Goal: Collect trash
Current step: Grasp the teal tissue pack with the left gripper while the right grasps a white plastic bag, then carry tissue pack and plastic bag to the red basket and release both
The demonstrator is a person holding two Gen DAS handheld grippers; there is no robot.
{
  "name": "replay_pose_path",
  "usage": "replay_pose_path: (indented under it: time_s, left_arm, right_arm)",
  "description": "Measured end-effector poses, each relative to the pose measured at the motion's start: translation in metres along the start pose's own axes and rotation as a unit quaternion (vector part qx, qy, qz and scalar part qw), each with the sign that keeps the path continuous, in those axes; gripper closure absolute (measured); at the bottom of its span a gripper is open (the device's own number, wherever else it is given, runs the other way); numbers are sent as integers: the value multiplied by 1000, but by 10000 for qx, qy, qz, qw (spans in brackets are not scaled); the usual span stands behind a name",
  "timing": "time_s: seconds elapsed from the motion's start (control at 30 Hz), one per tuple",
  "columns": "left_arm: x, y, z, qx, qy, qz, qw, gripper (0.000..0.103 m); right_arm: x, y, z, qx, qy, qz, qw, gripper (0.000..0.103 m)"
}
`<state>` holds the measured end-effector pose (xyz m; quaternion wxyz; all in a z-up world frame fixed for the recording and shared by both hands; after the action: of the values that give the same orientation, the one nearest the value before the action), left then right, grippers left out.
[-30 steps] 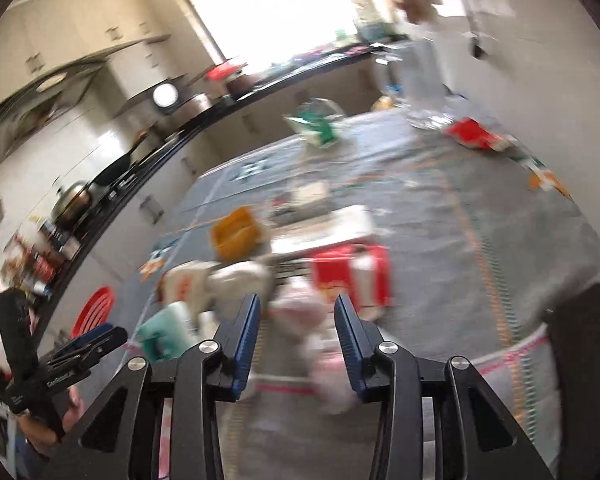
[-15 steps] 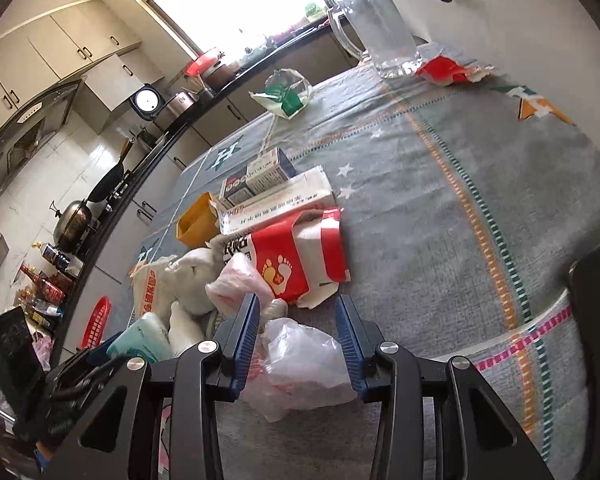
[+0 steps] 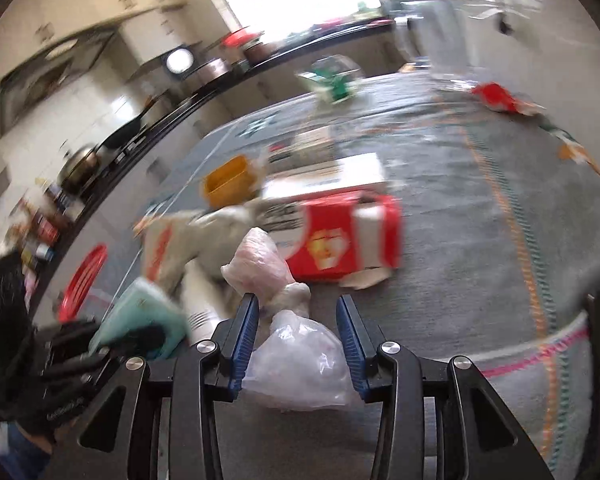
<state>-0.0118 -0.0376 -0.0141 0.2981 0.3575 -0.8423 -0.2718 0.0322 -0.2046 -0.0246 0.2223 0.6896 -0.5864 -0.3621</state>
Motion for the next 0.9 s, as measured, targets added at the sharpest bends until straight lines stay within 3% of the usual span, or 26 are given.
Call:
replay_pose_path:
  time_s: [0.27, 0.57, 0.9]
  left_arm:
    - [-3, 10, 5, 278, 89, -246, 9993, 91]
    - [-14, 21, 2, 608, 433, -217, 9970, 91]
    - [-27, 34, -2, 803, 667, -477, 9934, 91]
  right_arm:
    - [-5, 4, 1, 115, 39, -194, 9997, 76]
    - [1, 26, -2, 658, -137, -138, 9976, 77]
    - [-10, 33, -4, 781, -152, -164, 9967, 77]
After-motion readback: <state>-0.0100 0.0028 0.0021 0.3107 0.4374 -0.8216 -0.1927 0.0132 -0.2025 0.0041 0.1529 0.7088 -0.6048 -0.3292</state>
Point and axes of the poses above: each gripper's, at about its wrist camera, not at the fingertips, and y roughly against the way its jaws point, x to its right, z to its underside, the point moved 5 cm from there along -y, roughly the way its jaws point, and after that the axes turned 14 degrees about z, right-handed, at the moved point
